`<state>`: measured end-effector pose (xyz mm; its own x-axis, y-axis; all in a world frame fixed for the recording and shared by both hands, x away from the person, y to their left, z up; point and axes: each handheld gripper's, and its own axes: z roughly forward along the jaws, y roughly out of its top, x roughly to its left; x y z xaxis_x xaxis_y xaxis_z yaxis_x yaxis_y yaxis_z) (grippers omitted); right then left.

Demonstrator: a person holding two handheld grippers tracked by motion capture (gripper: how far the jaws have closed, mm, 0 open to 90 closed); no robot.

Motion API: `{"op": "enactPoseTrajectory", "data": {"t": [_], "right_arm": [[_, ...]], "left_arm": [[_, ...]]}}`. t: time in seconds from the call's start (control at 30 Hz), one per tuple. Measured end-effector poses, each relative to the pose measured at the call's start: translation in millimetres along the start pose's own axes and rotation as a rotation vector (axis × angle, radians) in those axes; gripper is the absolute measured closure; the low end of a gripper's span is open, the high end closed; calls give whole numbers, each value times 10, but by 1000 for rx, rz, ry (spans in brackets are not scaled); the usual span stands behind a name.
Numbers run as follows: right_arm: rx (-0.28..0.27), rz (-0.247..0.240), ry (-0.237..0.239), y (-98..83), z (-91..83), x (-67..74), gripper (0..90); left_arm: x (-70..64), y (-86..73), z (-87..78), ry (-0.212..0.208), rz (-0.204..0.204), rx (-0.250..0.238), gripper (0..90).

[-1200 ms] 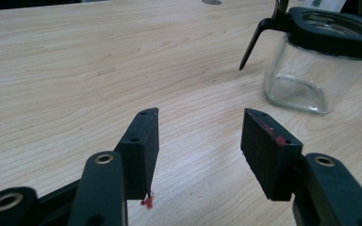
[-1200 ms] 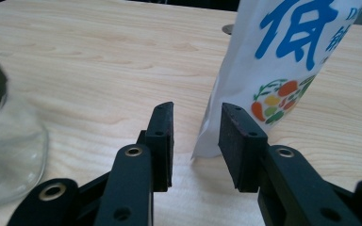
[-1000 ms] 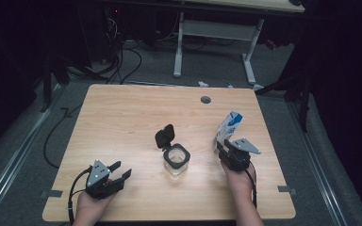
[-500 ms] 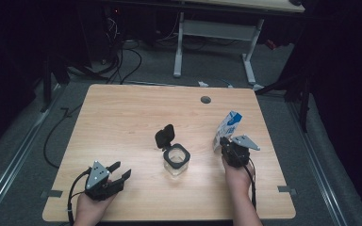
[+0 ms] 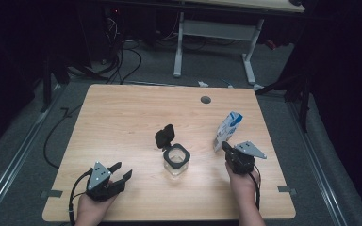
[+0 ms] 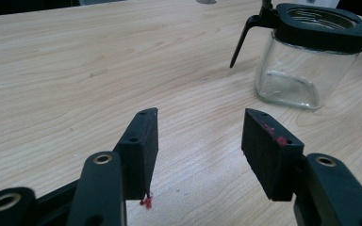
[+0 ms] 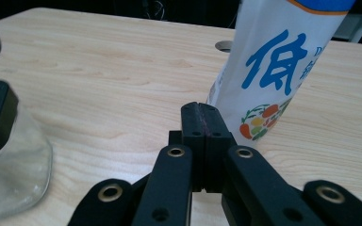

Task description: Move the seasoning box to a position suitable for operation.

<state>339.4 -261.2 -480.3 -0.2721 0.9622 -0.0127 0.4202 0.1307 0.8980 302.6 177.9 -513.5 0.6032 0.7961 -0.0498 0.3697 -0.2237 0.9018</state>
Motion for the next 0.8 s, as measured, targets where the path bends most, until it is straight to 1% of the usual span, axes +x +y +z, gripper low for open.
{"op": "enactPoseTrajectory", "data": {"t": [0.03, 0.13, 0.17, 0.2, 0.23, 0.3, 0.4, 0.5, 0.57, 0.6, 0.63, 0.7, 0.8], "right_arm": [[0, -5, -3, -8, -6, 1, 900], [12, 11, -6, -28, 18, -13, 900], [19, 19, -4, -30, 44, -17, 887], [26, 27, -7, -32, 74, -19, 809], [29, 45, -1, -32, 114, -22, 767], [34, 61, -10, -31, 172, -24, 749], [51, 64, -43, -22, 261, -26, 758], [61, 85, -62, -3, 307, -45, 787], [62, 97, -58, 6, 317, -56, 847], [64, 92, -61, 9, 321, -62, 885], [65, 91, -63, 12, 320, -68, 900], [71, 95, -60, 14, 318, -80, 900], [80, 82, -60, 13, 298, -98, 900]], "left_arm": [[1, -1, 4, 1, -3, -1, 468], [4, -2, 11, -2, -9, 1, 468], [3, -3, 12, -1, -8, 1, 468], [3, -4, 14, 0, -7, 0, 468], [8, -5, 14, 1, -7, 1, 468], [20, -7, 11, 3, -11, -1, 468], [35, -13, 2, 5, -15, -3, 468], [42, -19, -1, 6, -19, -4, 469], [40, -20, 0, 5, -17, -4, 469], [39, -19, -1, 5, -15, -3, 469], [38, -19, 0, 5, -15, -3, 469], [39, -20, 1, 5, -15, -4, 469], [39, -21, 0, 6, -15, -3, 469]]}}
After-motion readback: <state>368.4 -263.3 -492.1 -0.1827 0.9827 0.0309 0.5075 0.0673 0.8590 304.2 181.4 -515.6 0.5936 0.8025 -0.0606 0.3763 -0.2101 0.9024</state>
